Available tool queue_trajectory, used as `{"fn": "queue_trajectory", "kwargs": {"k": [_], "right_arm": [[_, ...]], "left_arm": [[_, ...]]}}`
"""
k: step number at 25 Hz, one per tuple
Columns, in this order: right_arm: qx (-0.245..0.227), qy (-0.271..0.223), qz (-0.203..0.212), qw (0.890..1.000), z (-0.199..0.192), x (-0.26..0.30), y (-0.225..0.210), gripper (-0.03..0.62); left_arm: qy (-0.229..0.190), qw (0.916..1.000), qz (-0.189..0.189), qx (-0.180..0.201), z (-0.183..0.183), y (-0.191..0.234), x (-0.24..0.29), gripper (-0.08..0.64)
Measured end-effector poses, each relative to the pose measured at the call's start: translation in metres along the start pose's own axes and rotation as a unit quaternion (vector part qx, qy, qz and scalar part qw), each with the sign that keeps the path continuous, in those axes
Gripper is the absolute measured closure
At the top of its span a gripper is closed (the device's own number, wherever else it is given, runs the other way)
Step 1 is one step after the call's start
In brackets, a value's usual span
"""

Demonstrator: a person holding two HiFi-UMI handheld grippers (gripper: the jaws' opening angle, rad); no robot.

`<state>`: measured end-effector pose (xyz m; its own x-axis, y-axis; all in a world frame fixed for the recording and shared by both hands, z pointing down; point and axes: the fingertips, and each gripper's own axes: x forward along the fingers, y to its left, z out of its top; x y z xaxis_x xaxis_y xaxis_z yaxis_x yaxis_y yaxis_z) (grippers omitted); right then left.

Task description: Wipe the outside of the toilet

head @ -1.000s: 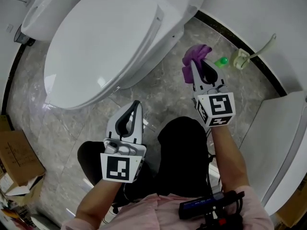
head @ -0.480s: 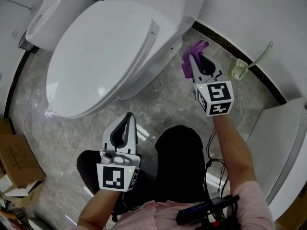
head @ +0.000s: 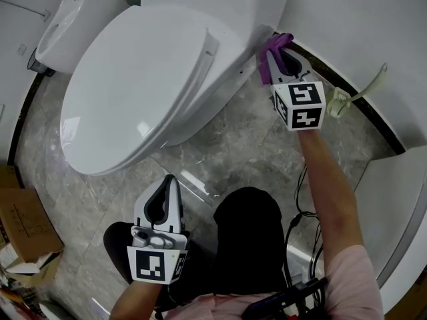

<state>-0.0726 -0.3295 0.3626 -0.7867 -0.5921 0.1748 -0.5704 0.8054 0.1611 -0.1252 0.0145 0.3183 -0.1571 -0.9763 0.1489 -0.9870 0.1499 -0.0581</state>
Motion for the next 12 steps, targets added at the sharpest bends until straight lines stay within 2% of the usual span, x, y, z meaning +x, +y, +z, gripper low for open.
{"fn": "queue_trajectory", "kwargs": {"k": [6,12], "right_arm": [[-0.038,0.016,0.021,0.999,-0.009,0.023,0.009,0.532],[-0.029,0.009,0.039,0.999,-0.01,0.034,0.021,0.532]], "left_arm": [[0.004,0.9998,0.019,0.002,-0.001,0.007,-0.008,0.552],[0.004,0.9997,0.026,0.005,0.001,0.013,-0.01,0.552]]}}
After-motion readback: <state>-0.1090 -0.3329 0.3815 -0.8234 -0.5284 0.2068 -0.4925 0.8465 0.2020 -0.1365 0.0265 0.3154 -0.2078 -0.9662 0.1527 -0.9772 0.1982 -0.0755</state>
